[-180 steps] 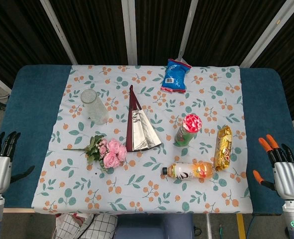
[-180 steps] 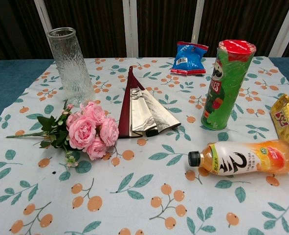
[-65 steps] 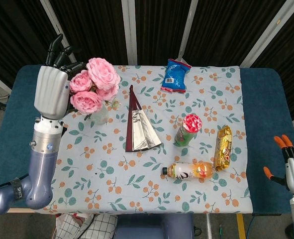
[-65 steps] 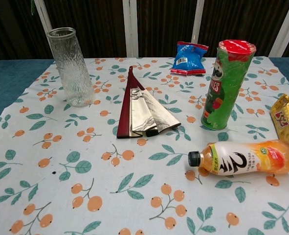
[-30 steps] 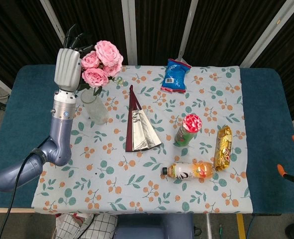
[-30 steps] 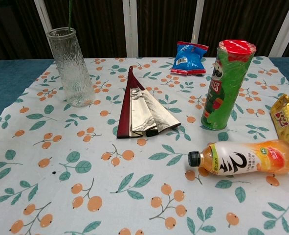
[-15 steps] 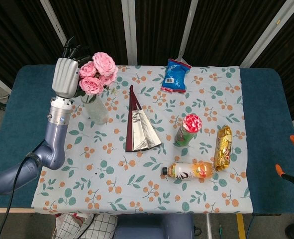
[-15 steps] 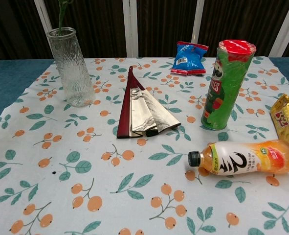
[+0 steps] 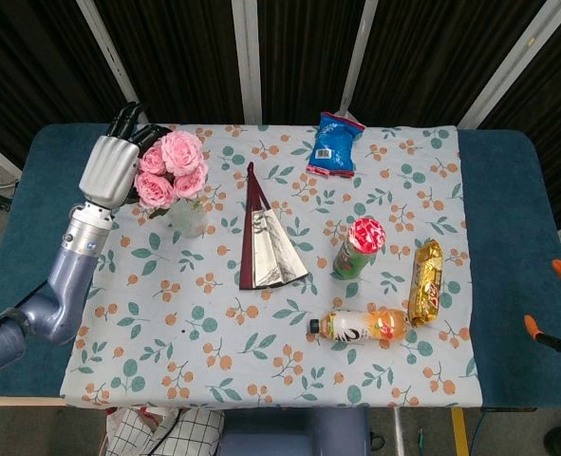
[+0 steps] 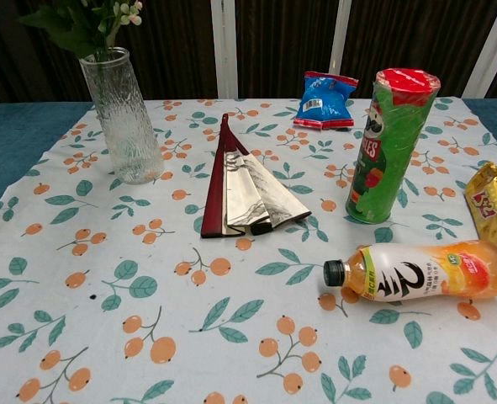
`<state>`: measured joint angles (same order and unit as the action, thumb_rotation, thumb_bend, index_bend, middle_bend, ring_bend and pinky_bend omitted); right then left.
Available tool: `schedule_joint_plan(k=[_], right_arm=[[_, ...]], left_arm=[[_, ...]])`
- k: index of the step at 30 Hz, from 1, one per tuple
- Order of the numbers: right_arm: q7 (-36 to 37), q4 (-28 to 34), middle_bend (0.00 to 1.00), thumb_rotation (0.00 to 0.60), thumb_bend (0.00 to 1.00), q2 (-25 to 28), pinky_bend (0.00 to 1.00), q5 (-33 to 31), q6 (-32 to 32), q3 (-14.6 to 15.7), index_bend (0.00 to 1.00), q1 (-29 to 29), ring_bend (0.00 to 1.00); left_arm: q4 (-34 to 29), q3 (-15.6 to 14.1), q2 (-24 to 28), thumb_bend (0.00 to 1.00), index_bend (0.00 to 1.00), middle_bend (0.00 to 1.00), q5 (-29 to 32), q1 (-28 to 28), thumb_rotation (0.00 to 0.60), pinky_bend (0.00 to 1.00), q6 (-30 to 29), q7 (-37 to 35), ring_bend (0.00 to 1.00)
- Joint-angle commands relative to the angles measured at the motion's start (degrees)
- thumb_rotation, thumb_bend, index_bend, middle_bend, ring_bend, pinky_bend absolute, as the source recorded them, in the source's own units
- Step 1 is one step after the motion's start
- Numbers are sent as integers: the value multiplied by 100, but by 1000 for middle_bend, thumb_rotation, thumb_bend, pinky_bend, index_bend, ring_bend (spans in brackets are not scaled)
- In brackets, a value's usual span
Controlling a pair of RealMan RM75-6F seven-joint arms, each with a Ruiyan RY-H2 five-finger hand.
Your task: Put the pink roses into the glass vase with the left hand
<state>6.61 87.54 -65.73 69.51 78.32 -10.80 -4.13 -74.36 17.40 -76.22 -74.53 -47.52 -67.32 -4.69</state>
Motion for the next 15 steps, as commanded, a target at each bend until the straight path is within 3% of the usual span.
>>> schedule_joint_plan(k=[1, 5, 9, 15], right_arm=[[-18, 53, 67, 600, 307, 18, 80, 44, -5, 25, 139, 0, 165], [-20, 128, 66, 600, 307, 33, 80, 118, 37, 40, 140, 6, 165], [20, 200, 66, 600, 308, 63, 80, 173, 86, 41, 140, 23, 165], [156, 283, 66, 600, 308, 124, 80, 275, 122, 54, 140, 44, 165]], left_arm=[[-1235, -317, 1080, 191, 110, 187, 457, 367, 600, 0, 541, 1110, 0], [-2163, -456, 1793, 154, 87, 170, 976, 506, 600, 0, 665, 2262, 0], [-3114, -481, 2368, 142, 71, 155, 1478, 706, 600, 0, 348, 3058, 0], [-3970, -785, 2577, 131, 66, 156, 1963, 1295, 600, 0, -1015, 4487, 0]])
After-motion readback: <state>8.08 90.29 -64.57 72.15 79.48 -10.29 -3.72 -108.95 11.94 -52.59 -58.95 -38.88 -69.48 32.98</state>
